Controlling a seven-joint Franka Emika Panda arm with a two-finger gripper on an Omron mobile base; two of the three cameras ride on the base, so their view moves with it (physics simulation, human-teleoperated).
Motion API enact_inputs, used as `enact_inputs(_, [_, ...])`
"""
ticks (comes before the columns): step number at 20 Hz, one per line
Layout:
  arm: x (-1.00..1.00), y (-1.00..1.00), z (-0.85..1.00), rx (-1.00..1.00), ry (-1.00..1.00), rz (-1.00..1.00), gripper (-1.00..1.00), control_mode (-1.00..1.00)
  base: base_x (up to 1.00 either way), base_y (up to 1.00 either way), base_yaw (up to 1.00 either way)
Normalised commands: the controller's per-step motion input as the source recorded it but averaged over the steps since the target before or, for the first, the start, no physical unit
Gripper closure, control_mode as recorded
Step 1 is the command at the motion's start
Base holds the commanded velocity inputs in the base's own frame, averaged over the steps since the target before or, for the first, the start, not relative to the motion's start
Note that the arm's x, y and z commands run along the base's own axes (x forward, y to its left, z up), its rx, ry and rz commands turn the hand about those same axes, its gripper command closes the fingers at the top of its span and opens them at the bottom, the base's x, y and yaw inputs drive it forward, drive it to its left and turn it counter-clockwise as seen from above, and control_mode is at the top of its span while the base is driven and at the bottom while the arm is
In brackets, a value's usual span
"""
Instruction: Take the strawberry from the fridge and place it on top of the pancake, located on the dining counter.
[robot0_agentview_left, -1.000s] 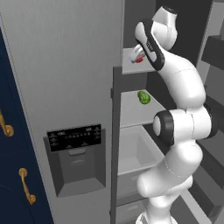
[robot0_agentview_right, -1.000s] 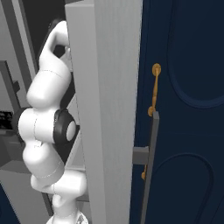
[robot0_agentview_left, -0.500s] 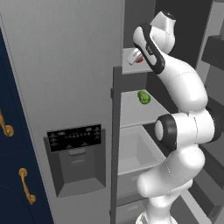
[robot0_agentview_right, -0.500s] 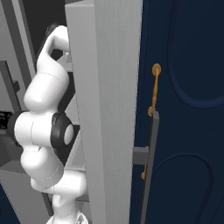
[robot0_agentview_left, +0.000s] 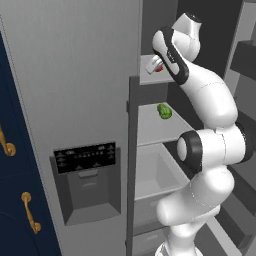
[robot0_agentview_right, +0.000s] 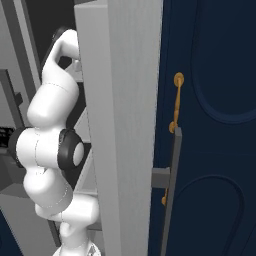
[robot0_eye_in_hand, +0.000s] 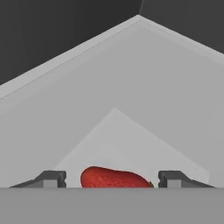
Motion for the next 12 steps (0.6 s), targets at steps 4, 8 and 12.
enact_inputs(4, [0.0,0.0,0.0,0.0,0.0,0.0,1.0,-1.0,0.0,0.0,0.0])
enact_inputs(8, [-0.14,-0.03,0.0,0.0,0.0,-0.03,1.0,-1.0,0.0,0.0,0.0])
enact_inputs(12, [-0.27,-0.02,0.0,0.04,-0.02,-0.38,1.0,-1.0,0.0,0.0,0.0])
